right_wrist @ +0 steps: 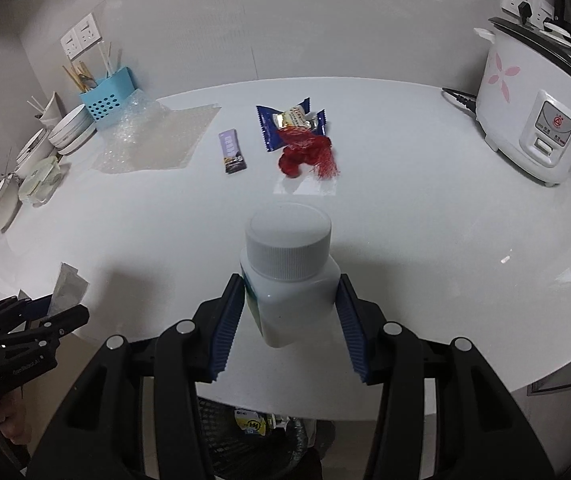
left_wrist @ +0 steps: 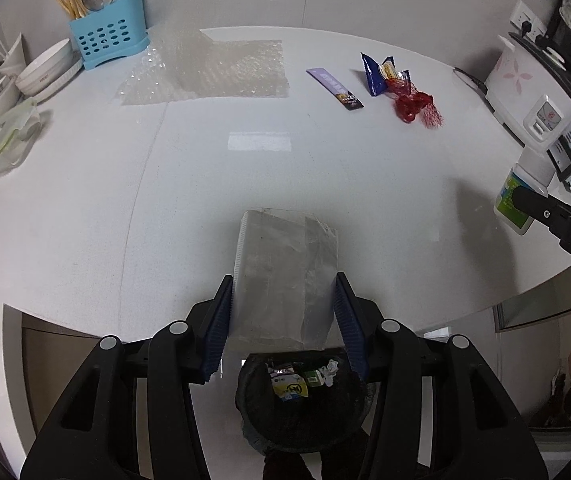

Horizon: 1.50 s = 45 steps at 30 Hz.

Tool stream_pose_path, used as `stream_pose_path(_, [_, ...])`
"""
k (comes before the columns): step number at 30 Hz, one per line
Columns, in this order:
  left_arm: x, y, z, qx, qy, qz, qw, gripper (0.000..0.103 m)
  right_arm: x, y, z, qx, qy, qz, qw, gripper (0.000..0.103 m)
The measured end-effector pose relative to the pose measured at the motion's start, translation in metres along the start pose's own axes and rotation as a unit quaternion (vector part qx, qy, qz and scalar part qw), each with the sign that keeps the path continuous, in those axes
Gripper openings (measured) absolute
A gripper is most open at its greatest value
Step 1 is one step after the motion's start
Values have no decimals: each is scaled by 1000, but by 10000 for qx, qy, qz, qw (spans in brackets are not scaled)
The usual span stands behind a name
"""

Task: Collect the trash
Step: 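Carry the plastic bag and pill bottle down over the green wastebasket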

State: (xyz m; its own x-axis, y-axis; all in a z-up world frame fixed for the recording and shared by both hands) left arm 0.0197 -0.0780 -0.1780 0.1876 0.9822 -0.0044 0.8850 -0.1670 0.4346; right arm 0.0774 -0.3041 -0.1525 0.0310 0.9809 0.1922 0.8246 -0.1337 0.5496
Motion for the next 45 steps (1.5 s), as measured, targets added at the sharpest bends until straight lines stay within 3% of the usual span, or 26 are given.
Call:
stream_pose_path(12, [-3,-70,-11,96,-187,255,9995,48,49,-93,-35,169,212,-231,9994,45])
stream_pose_path(24, [-7,-131,17,216,-428,256,9985,48,47,-191,-7,775,69,-278,9966,45])
stream_pose_path(33, [-10,-167,43,488,-527,267,9971,49,44,-236,28,1173,-22,-319,9926,45])
stream_pose_path(45, [-11,-192,65,774,-517,169,9955,49,46,-269,56,1493,-6,-336,9882,45])
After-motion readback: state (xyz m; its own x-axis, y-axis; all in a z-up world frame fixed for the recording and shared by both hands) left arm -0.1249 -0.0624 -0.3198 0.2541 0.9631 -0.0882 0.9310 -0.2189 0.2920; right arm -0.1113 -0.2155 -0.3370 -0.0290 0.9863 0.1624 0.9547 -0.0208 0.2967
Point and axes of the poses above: each gripper's, at about its wrist camera, not at the fingertips, and z roughly the way its jaws point, x to its left, y to its top, the point moved 6 cm from there along z, roughly the way its jaws point, and after that the axes turned 11 degrees about z, right-handed, at the moved point
